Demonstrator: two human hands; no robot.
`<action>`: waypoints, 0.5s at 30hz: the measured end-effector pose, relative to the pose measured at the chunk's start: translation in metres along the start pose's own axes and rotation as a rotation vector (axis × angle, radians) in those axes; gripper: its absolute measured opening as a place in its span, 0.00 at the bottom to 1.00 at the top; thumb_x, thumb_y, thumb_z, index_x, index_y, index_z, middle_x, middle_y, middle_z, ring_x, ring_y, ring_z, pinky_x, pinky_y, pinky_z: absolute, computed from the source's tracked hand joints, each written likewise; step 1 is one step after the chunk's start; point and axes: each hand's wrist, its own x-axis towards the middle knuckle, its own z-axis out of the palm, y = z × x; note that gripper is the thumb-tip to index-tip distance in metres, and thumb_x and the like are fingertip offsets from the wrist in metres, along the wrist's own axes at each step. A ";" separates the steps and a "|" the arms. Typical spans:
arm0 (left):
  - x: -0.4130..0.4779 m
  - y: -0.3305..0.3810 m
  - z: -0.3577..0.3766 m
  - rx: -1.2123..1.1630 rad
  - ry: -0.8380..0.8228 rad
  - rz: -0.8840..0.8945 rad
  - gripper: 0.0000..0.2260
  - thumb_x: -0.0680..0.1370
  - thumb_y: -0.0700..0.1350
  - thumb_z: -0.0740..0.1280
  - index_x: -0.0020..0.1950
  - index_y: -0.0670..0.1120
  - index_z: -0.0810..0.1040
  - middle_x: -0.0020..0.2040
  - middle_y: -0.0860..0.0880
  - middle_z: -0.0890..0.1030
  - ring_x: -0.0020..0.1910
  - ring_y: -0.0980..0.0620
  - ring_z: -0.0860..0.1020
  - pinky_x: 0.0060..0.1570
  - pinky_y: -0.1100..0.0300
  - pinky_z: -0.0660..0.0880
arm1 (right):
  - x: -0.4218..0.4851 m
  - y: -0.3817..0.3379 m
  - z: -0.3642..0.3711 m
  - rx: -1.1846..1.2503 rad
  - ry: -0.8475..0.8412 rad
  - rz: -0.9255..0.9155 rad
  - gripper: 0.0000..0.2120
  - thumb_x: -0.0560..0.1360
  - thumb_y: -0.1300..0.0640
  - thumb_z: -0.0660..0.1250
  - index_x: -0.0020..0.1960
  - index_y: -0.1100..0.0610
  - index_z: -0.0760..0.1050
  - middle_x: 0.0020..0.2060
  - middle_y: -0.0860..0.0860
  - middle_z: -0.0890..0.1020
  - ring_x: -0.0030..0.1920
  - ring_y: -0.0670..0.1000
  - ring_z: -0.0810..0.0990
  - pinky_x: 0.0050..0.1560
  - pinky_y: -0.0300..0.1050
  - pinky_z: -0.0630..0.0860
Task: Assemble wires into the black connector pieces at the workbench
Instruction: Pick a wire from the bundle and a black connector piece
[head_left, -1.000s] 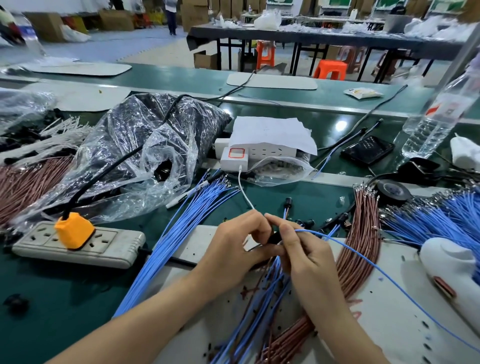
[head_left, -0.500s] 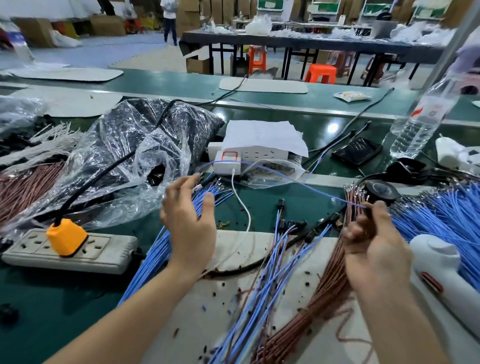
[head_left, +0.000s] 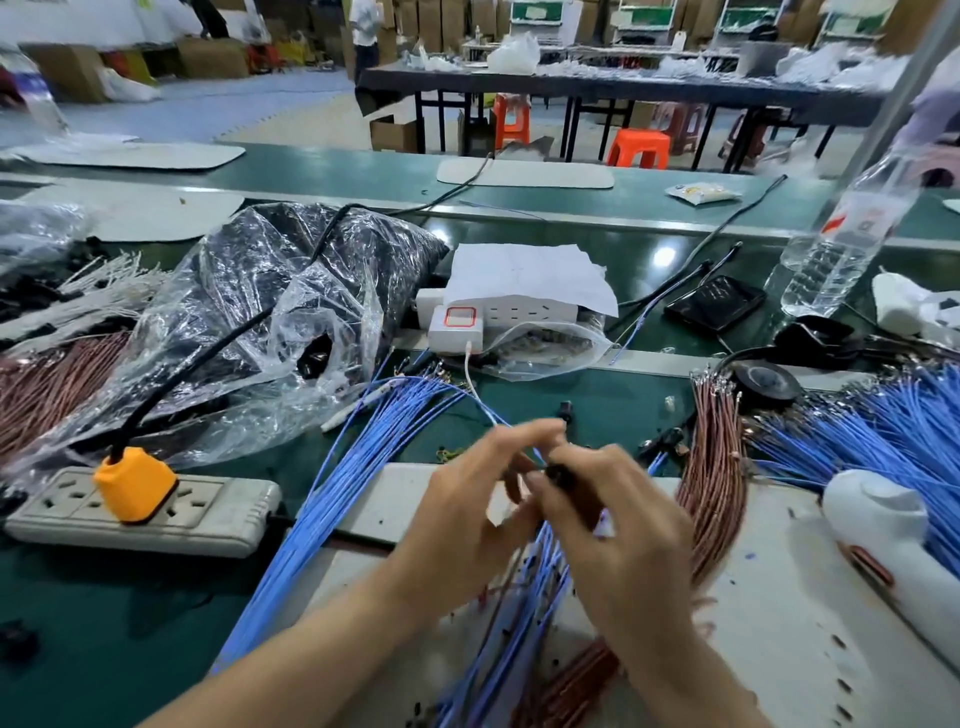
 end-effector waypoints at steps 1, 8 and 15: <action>-0.002 -0.001 0.001 -0.018 -0.029 -0.014 0.16 0.76 0.39 0.68 0.63 0.46 0.73 0.54 0.59 0.78 0.49 0.64 0.78 0.48 0.71 0.72 | -0.003 -0.003 0.004 -0.006 -0.024 -0.027 0.09 0.74 0.55 0.68 0.46 0.62 0.80 0.38 0.51 0.80 0.39 0.44 0.76 0.42 0.30 0.72; -0.003 -0.004 0.003 -0.177 0.045 -0.151 0.05 0.76 0.43 0.66 0.49 0.52 0.74 0.42 0.64 0.80 0.40 0.64 0.80 0.42 0.73 0.72 | -0.006 -0.003 0.001 0.062 0.037 0.031 0.10 0.72 0.54 0.70 0.46 0.62 0.79 0.36 0.49 0.81 0.36 0.41 0.77 0.39 0.32 0.74; -0.005 -0.007 0.004 -0.164 0.087 -0.124 0.08 0.74 0.34 0.68 0.47 0.46 0.77 0.38 0.61 0.81 0.38 0.64 0.81 0.40 0.73 0.73 | -0.006 -0.003 0.002 0.119 0.023 0.074 0.08 0.73 0.54 0.70 0.45 0.59 0.78 0.35 0.49 0.79 0.33 0.43 0.76 0.37 0.34 0.74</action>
